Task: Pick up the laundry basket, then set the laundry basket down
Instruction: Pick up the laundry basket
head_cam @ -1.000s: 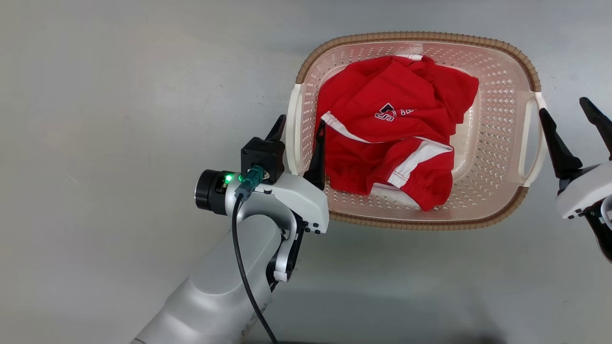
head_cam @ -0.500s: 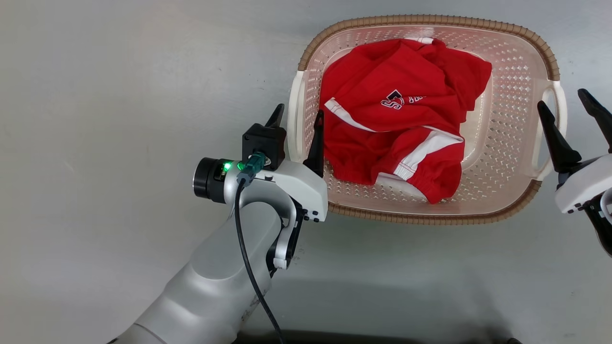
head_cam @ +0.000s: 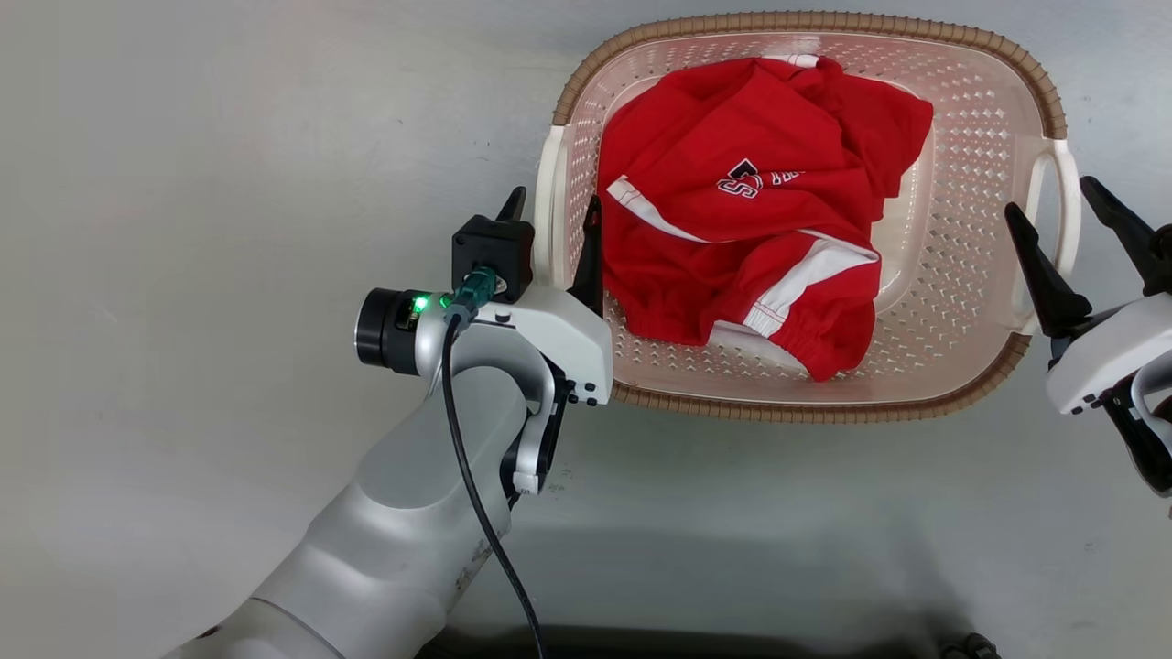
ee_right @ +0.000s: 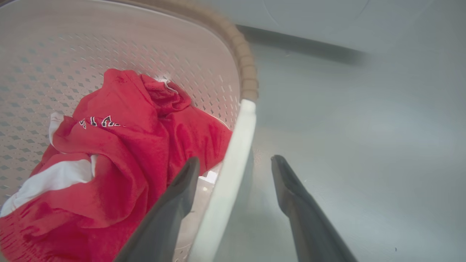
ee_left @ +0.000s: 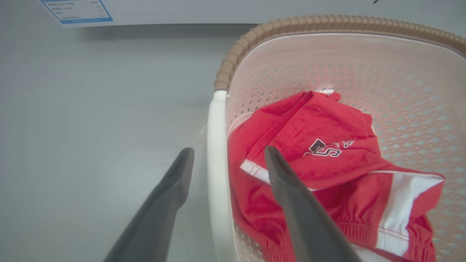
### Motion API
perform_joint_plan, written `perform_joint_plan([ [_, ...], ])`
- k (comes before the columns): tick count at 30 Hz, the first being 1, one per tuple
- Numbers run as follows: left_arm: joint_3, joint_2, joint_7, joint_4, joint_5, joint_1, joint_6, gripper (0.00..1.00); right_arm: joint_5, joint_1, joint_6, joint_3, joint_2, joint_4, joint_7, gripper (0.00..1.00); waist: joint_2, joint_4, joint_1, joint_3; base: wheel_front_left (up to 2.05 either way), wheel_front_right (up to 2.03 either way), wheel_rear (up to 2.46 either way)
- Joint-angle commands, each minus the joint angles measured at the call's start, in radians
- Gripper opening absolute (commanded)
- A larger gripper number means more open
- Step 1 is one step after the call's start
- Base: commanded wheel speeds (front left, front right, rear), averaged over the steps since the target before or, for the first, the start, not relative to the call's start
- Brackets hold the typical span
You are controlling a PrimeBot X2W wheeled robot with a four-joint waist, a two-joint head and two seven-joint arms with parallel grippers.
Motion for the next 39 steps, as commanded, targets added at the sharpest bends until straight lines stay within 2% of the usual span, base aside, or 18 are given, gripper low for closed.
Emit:
perform_joint_plan([
  [1, 0.007, 0.016, -0.010, -0.004, -0.010, 0.003, 0.004, 1.00, 0.006, 0.038, 0.004, 0.020, -0.015, -0.003, -0.014, 1.00, 0.0000, -0.002, -0.0001, 0.001, 0.00, 0.00, 0.00],
  [14, -0.044, 0.016, -0.010, 0.059, -0.044, -0.020, 0.002, 1.00, 0.022, 0.036, 0.004, 0.072, -0.011, 0.012, -0.014, 1.00, 0.0000, -0.014, -0.0001, 0.002, 0.00, 0.00, 0.00],
  [39, -0.064, 0.016, -0.010, 0.112, -0.055, -0.060, 0.003, 1.00, 0.049, 0.018, 0.004, 0.110, 0.001, 0.010, -0.014, 1.00, 0.0000, -0.037, -0.0001, 0.010, 0.00, 0.00, 0.00],
])
